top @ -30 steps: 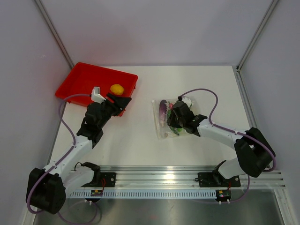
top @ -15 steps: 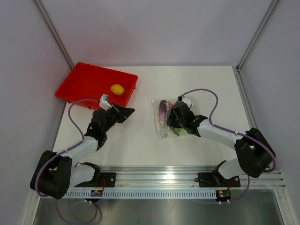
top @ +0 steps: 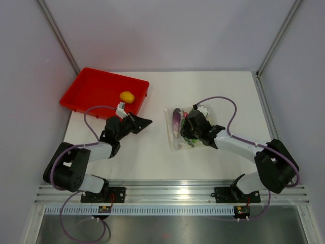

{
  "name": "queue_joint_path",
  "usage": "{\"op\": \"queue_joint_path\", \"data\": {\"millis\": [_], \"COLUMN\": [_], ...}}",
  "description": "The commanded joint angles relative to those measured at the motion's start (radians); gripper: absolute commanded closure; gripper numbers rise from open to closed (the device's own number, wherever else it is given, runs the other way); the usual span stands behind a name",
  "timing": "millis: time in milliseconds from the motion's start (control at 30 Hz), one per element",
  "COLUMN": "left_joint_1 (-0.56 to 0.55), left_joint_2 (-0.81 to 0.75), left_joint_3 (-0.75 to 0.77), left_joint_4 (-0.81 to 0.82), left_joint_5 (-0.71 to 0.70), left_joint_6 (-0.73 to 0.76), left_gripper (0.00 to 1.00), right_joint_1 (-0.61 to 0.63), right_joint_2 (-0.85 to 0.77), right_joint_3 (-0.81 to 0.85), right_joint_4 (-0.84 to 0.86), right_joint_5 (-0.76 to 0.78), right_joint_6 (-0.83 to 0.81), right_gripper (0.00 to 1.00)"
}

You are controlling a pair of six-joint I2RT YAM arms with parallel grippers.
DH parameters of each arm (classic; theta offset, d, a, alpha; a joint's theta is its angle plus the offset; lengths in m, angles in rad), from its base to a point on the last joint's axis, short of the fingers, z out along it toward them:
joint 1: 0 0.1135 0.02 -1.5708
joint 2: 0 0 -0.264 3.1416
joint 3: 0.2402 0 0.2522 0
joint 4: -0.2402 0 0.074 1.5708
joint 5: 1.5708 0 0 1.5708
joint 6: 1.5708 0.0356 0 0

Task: Open the zip-top bag and remove the fake food
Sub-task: Pick up the fake vegetable from the zipper food storage bag.

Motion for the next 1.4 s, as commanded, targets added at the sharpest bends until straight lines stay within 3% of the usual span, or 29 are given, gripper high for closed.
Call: {"op": "queue_joint_path", "data": {"millis": [0, 367, 600, 1133, 1367], "left_joint_1": [-0.009, -0.123, -0.152, -0.189, -0.215], "left_joint_2": [0.013, 0.183, 0.209, 0.362, 0.384], "left_joint_3": [0.037, 0.095, 0.135, 0.224, 0.258], "left_joint_4": [0.061, -0.019, -0.111, -0.081, -0.108], "left_joint_5": [0.014, -0.055, -0.098, -0.046, -0.052], "left_joint_6": [0.009, -0.031, 0.010, -0.011, 0.001], "left_gripper": [1.00, 1.00, 1.00, 0.98, 0.96], "right_joint_1": [0.001, 0.001, 0.001, 0.001, 0.002], "right_joint_2": [-0.027, -0.022, -0.034, -0.024, 0.064], "right_joint_3": [0.002, 0.020, 0.014, 0.029, 0.164], "right_joint_4": [0.037, 0.006, 0.010, 0.022, -0.049], "right_joint_5": [0.010, 0.044, 0.051, 0.070, 0.100], "right_joint_6": [-0.015, -0.021, -0.019, -0.019, -0.006], "right_gripper": [0.54, 0.54, 0.54, 0.53, 0.51]}}
